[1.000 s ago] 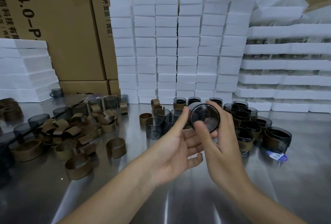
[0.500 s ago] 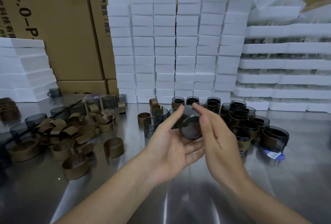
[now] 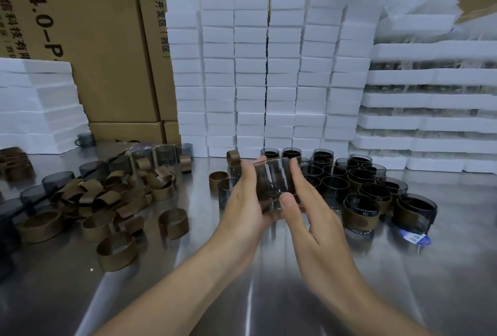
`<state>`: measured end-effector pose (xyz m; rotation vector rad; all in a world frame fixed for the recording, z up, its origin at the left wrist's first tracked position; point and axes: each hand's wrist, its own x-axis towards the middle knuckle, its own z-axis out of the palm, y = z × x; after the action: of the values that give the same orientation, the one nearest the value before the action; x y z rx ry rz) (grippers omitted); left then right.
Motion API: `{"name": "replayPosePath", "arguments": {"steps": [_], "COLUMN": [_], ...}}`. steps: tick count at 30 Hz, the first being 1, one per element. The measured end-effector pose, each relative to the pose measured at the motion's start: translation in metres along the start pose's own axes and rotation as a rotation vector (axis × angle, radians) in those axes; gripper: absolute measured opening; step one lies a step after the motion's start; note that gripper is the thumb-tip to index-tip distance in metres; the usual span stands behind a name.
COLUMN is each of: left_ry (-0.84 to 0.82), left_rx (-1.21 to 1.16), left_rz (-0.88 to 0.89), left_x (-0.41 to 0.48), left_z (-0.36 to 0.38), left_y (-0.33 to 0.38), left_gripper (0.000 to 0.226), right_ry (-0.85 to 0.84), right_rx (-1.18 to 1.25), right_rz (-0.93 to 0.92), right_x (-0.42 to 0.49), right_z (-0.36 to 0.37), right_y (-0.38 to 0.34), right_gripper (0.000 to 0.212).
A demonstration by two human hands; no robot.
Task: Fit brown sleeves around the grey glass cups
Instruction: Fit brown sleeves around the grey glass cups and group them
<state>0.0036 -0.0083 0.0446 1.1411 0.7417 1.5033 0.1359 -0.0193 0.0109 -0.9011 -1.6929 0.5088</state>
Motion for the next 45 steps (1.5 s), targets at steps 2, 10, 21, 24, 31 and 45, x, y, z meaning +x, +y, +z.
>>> {"name": "replayPosePath", "arguments": {"steps": [2,10,21,24,31,45], "left_ry": [-0.069,-0.146,0.140,0.166,0.166,0.212], "left_rx": [0.073,0.295,0.031,-0.224,-0.123,1.927], "left_rz": [0.075,0.210,-0.180,-0.354,-0.360,0.130], "left_x": [-0.002,-0.003,-0.021,-0.017,-0.008,0.019], "left_z": [0.002,0.000,0.015,0.009,0.006,-0.079], "left_y": [-0.003,-0.006,-0.016,-0.011,-0.016,0.037], "left_gripper": [0.046,0.055,0.046,0.040,0.064,0.035], "right_ry": [0.034,0.116,0.150,0.129,0.155,0.065], "right_rx": [0.132,0.552,0.147,0.063,0.167,0.075], "right_rz": [0.069,0.213,-0.032,-0.104,-0.009,0.318], "right_x": [0.001,0.004,-0.001,-0.004,0.001,0.015], "right_z": [0.001,0.002,-0.002,0.004,0.003,-0.012], "right_y": [-0.003,-0.021,-0.009,-0.011,-0.005,0.028], "right_gripper": [0.067,0.040,0.058,0.048,0.042,0.062]}}
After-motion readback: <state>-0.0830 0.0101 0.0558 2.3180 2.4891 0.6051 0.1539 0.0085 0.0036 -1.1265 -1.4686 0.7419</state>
